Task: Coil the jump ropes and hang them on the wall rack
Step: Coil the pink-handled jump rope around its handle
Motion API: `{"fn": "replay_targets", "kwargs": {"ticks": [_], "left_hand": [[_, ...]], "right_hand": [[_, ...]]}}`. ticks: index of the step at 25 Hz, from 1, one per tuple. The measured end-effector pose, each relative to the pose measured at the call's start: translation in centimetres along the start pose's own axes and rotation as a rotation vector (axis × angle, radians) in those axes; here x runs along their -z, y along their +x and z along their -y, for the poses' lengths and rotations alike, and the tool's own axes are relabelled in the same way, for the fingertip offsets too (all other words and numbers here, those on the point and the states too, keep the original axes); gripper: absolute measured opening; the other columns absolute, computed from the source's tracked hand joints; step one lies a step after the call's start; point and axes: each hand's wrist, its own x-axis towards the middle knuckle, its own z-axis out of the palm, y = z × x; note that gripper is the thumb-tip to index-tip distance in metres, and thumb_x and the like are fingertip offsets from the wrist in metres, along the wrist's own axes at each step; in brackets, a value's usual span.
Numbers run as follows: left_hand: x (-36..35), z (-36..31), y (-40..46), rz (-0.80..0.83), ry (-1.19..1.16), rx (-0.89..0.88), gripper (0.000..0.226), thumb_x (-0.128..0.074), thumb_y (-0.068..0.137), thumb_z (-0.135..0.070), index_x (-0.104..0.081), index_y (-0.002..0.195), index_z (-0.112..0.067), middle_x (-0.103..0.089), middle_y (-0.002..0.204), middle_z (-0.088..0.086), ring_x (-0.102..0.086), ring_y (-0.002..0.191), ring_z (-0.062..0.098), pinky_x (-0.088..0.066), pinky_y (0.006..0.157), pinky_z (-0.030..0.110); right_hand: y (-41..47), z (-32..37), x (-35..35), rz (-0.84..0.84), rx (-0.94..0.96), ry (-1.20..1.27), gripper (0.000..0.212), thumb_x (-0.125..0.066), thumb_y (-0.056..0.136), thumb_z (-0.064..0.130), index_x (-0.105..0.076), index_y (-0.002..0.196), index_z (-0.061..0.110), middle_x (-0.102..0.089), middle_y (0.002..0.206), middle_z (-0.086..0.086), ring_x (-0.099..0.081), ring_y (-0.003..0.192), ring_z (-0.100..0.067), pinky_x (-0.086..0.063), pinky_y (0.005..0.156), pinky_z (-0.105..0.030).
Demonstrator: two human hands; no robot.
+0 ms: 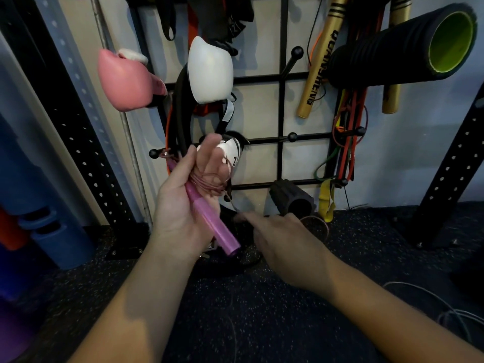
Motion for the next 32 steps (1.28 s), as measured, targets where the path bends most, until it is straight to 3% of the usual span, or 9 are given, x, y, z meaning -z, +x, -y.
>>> {"fn": "replay_targets", "kwargs": {"ticks": [3, 5, 9, 14, 18, 20, 22, 29, 32], "left_hand": [[1.0, 0.4, 0.2, -0.034, 0.703, -0.094, 0.031, -0.046, 0.106, -0.023, -0.072, 0.114, -0.007, -0.08, 0.107, 0.005, -0.075, 0.102, 0.016, -0.055, 0.096, 0.034], [1.2, 0.7, 0.1, 0.0, 1.018, -0.124, 0.027, -0.047, 0.107, -0.026, -0.073, 0.106, -0.019, -0.08, 0.103, -0.002, -0.074, 0.101, 0.008, -0.051, 0.094, 0.023], [1.8, 1.0, 0.6, 0.059, 1.409, -0.183, 0.03, -0.046, 0.108, -0.026, -0.074, 0.109, -0.013, -0.078, 0.098, -0.013, -0.067, 0.087, -0.018, -0.037, 0.074, -0.005], [3.1, 1.2, 1.1, 0.109, 1.644, -0.11, 0.029, -0.048, 0.106, -0.023, -0.073, 0.094, -0.017, -0.079, 0.083, -0.009, -0.072, 0.077, -0.003, -0.05, 0.073, 0.009], [3.0, 1.4, 0.6, 0.257, 1.693, 0.019, 0.032, -0.048, 0.106, -0.024, -0.071, 0.085, -0.016, -0.073, 0.061, -0.006, -0.065, 0.056, 0.004, -0.047, 0.066, 0.024], [2.3, 1.2, 0.2, 0.346, 1.515, 0.213, 0.043, -0.047, 0.105, -0.04, -0.073, 0.083, -0.015, -0.063, 0.051, -0.003, -0.058, 0.05, 0.009, -0.046, 0.066, 0.027], [1.8, 1.0, -0.1, 0.424, 1.33, 0.37, 0.048, -0.054, 0.097, -0.051, -0.075, 0.083, -0.011, -0.053, 0.045, -0.006, -0.051, 0.046, 0.011, -0.046, 0.064, 0.028], [2.4, 0.6, -0.4, 0.411, 0.903, 0.362, 0.029, -0.065, 0.093, -0.03, -0.076, 0.077, -0.008, -0.039, 0.038, -0.002, -0.04, 0.045, 0.018, -0.046, 0.057, 0.024], [2.7, 0.3, -0.5, 0.461, 0.732, 0.462, 0.025, -0.069, 0.089, -0.026, -0.073, 0.078, -0.005, -0.044, 0.037, -0.005, -0.04, 0.041, 0.012, -0.045, 0.055, 0.023]], "right_hand": [[0.2, 0.4, 0.4, 0.018, 0.049, -0.01, 0.042, -0.05, 0.095, -0.004, -0.058, 0.126, 0.023, -0.047, 0.101, 0.013, -0.039, 0.096, -0.007, -0.028, 0.088, -0.022], [0.4, 0.0, 1.3, 0.041, 0.021, 0.016, 0.038, -0.048, 0.095, -0.007, -0.063, 0.118, 0.019, -0.049, 0.1, 0.008, -0.044, 0.096, -0.01, -0.031, 0.08, -0.021], [0.0, -1.2, 3.3, -0.015, 0.0, 0.046, 0.04, -0.047, 0.097, -0.007, -0.064, 0.122, 0.018, -0.05, 0.089, 0.01, -0.053, 0.086, -0.01, -0.048, 0.077, -0.029], [-1.0, -1.4, 4.9, -0.093, 0.035, -0.053, 0.021, -0.046, 0.105, 0.021, -0.064, 0.115, 0.025, -0.063, 0.091, 0.014, -0.06, 0.081, -0.01, -0.05, 0.069, -0.033], [-1.1, -2.4, 6.3, -0.199, 0.004, -0.071, 0.025, -0.046, 0.1, 0.038, -0.066, 0.113, 0.028, -0.071, 0.09, 0.015, -0.065, 0.077, -0.006, -0.055, 0.065, -0.028], [-0.9, -3.3, 6.8, -0.286, 0.004, -0.008, 0.027, -0.052, 0.097, 0.042, -0.066, 0.112, 0.026, -0.071, 0.089, 0.016, -0.062, 0.071, 0.002, -0.051, 0.062, -0.015], [-0.6, -4.1, 6.6, -0.334, 0.042, -0.045, 0.033, -0.05, 0.097, 0.048, -0.068, 0.108, 0.023, -0.071, 0.084, 0.012, -0.061, 0.067, -0.002, -0.049, 0.058, -0.02], [-0.8, -6.1, 5.6, -0.218, 0.01, 0.084, 0.038, -0.039, 0.098, 0.053, -0.07, 0.11, 0.033, -0.066, 0.098, 0.019, -0.059, 0.086, -0.004, -0.048, 0.078, -0.009], [-0.8, -5.2, 5.6, -0.195, -0.12, 0.377, 0.019, -0.051, 0.1, 0.035, -0.067, 0.104, 0.043, -0.065, 0.096, 0.012, -0.07, 0.065, -0.008, -0.057, 0.053, -0.02]]}}
